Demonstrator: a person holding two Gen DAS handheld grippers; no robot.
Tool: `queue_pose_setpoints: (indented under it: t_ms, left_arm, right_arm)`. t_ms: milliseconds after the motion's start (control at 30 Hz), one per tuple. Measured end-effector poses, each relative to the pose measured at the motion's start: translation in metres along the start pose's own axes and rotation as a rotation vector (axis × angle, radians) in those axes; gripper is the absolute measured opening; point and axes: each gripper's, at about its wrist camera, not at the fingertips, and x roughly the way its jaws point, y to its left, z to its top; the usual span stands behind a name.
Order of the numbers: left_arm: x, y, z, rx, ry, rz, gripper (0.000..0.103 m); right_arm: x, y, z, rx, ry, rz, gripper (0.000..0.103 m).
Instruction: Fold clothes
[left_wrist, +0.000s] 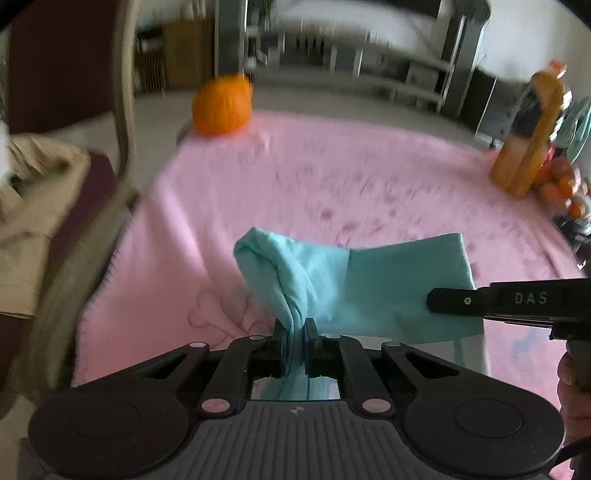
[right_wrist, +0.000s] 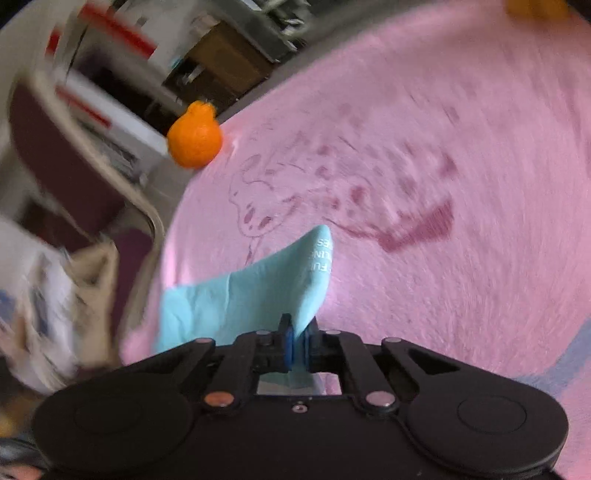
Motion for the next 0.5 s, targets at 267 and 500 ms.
queue_pose_setpoints:
  t_ms: [267, 500]
  left_arm:
    - [-0.116, -0.053, -0.018, 0.061, -0.282, -0.036, 0.007]
    - [-0.148, -0.135, -0.003, 0.082, -0.422, -0.161, 0.007]
  right_arm:
    - [-0.129, 0.043, -0.024, -0.094, -0.227, 0.089, 0.005]
    - [-0.250, 0.032, -0.031, -0.099, -0.452, 0.022, 0.005]
